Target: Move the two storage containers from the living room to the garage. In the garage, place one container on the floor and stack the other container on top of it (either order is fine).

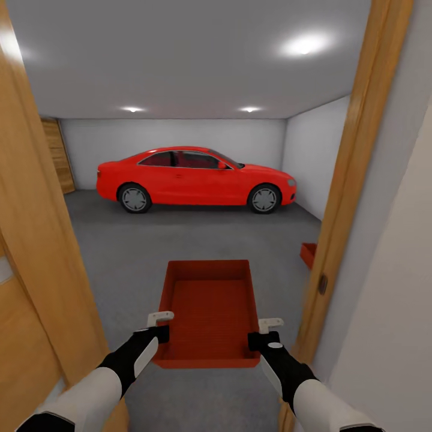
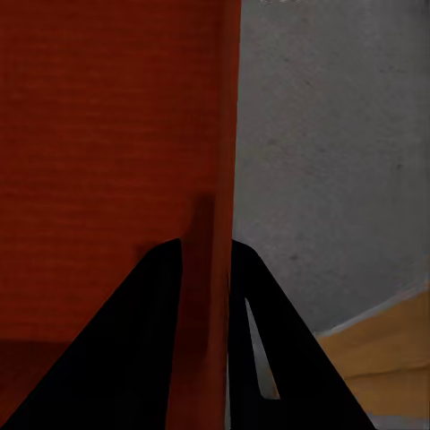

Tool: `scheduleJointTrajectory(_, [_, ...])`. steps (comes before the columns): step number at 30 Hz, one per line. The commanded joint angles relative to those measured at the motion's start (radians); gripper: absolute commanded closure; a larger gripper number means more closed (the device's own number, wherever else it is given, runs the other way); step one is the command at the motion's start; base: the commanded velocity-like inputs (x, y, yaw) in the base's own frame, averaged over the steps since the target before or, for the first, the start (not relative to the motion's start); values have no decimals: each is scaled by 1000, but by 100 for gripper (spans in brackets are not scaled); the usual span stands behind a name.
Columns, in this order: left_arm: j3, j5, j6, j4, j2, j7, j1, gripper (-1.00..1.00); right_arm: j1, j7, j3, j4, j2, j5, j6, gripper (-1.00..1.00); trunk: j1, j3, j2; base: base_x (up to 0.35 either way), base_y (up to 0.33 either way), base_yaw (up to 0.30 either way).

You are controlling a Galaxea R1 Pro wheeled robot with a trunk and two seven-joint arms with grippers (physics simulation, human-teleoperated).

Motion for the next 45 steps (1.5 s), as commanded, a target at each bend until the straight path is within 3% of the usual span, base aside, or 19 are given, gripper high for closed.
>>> scheduleJointTrajectory(1, [78, -25, 9, -4, 0, 21, -2, 100, 1, 13, 9, -2, 1, -6, 8, 100, 1, -1, -1, 231, 199, -4])
scheduleJointTrajectory(22, [78, -25, 9, -1, 1, 21, -2, 100, 1, 14, 9, -2, 1, -5, 7, 100, 1, -1, -1, 97, 51, 0])
scheduleJointTrajectory(45, [78, -25, 9, 0, 2, 21, -2, 100, 1, 14, 9, -2, 1, -5, 8, 100, 1, -1, -1, 311, 0, 0])
